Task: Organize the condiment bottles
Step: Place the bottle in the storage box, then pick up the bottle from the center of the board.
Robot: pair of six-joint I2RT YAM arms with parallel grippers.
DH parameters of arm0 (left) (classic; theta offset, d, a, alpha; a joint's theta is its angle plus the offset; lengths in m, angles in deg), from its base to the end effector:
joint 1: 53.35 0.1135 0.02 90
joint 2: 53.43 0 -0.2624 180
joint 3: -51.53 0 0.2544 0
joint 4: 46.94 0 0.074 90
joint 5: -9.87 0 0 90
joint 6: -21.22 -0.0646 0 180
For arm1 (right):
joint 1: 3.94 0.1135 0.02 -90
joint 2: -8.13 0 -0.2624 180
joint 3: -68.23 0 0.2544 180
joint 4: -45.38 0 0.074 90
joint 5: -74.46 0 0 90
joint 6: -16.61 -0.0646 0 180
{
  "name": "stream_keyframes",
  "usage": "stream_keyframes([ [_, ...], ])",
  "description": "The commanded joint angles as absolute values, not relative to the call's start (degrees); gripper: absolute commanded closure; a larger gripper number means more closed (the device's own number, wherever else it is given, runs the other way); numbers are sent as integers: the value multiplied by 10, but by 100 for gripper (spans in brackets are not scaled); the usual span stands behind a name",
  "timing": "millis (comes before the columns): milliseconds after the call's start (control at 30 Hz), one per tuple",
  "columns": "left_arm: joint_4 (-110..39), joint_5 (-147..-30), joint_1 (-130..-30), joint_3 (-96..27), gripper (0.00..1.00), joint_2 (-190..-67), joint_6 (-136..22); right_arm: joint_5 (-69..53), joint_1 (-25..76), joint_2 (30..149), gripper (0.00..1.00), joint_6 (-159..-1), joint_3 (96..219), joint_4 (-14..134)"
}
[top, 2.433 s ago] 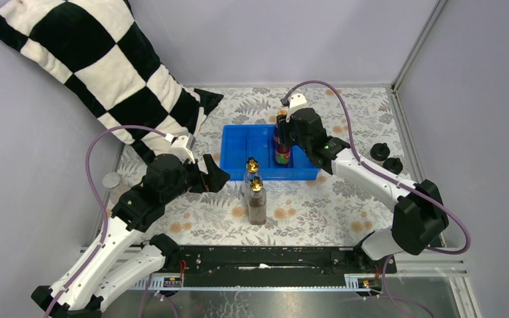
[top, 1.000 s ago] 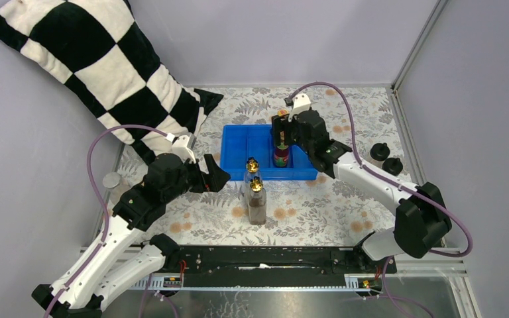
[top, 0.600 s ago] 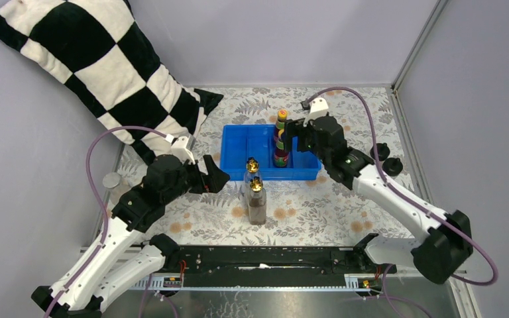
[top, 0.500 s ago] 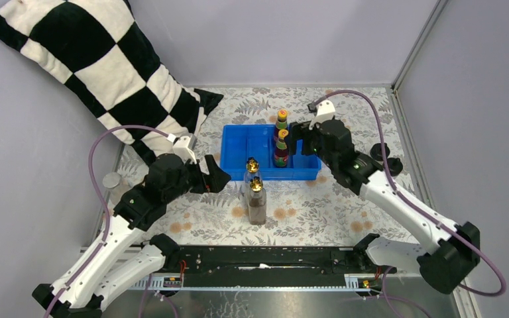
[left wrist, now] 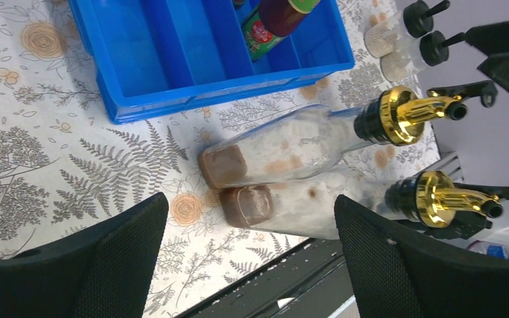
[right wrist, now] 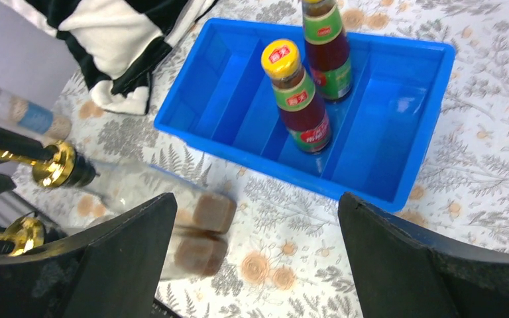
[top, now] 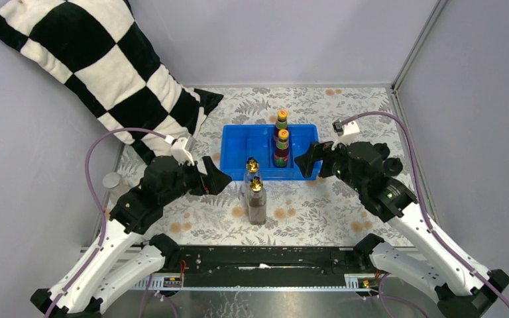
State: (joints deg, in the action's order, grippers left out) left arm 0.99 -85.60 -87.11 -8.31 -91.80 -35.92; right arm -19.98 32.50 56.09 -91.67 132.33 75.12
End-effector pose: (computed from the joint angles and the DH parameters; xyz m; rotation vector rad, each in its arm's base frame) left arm 0.1419 -0.1023 0.3079 0.0798 2.1307 -0.8099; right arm 0.1825 0.1285 0.3466 -0.2361 1.8345 0.6050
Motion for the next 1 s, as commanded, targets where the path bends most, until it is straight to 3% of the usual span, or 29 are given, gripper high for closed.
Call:
stream_keyframes([
  [0,6,-885,-875,-87,1,-908,-334,-143,323,522,0,-959,1313,796],
  [433,27,-870,-875,-82,1,-864,-309,-97,323,466,0,-962,1326,846],
  [967,-42,-821,-875,-60,1,-916,-286,-144,323,512,0,-907,1299,831],
])
